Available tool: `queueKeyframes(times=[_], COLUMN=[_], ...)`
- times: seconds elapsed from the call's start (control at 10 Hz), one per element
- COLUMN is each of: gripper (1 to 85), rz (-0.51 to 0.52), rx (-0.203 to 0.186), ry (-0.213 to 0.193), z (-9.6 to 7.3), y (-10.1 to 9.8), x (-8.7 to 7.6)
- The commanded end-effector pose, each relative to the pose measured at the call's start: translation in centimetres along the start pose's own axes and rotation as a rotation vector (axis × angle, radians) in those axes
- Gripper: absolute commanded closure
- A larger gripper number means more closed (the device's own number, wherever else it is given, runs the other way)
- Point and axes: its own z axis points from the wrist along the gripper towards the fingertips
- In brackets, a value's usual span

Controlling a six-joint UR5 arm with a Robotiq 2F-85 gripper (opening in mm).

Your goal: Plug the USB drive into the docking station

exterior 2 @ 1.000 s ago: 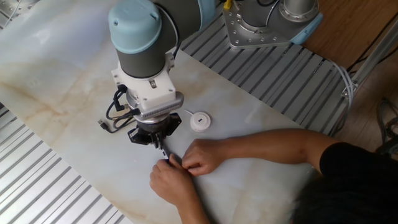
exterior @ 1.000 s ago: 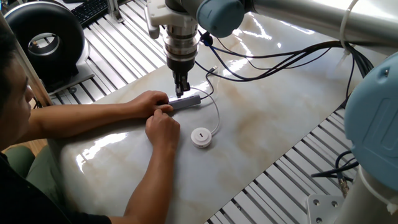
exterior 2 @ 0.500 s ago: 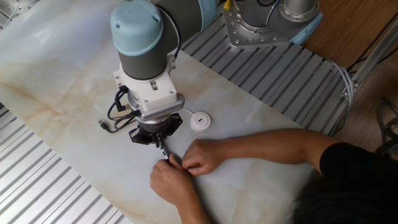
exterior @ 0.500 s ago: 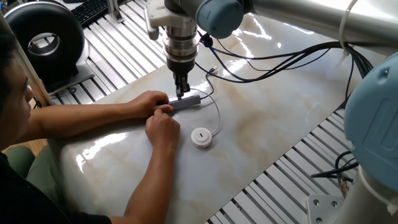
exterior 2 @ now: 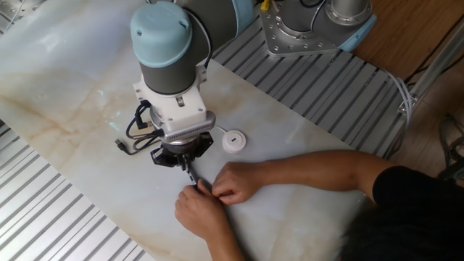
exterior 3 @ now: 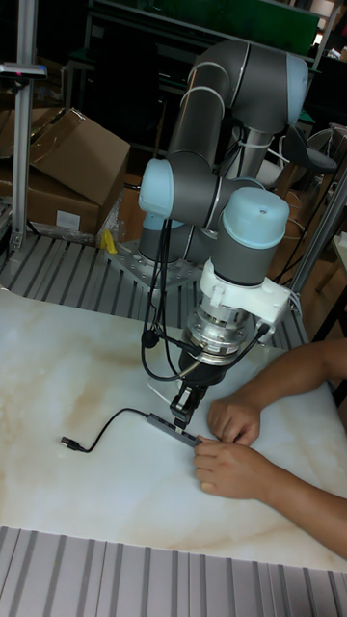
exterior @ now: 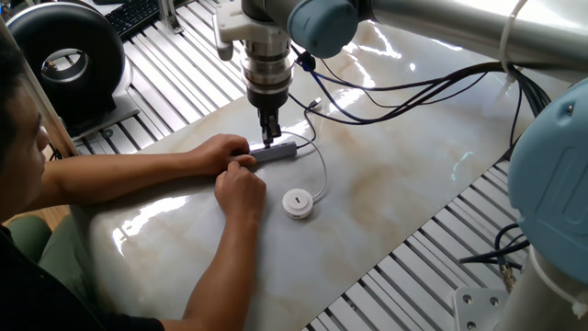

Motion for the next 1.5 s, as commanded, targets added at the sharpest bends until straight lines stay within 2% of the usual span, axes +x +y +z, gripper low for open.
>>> queueKeyframes(times=[0.0, 0.5, 0.7, 0.9, 1.4], gripper=[84.3, 84.3, 84.3, 84.3, 84.3], rz=[0.031, 0.038, 0.039, 0.028, 0.044], rx=[-0.014, -0.026, -0.018, -0.022, -0.035], ry=[-0.015, -0.021, -0.022, -0.038, -0.008], z=[-0.16, -0.18, 0.19, 0.52, 0.41], y=[0.32, 0.56, 0.55, 0.46, 0.65], x=[-0.44, -0.74, -0.96, -0.76, -0.01])
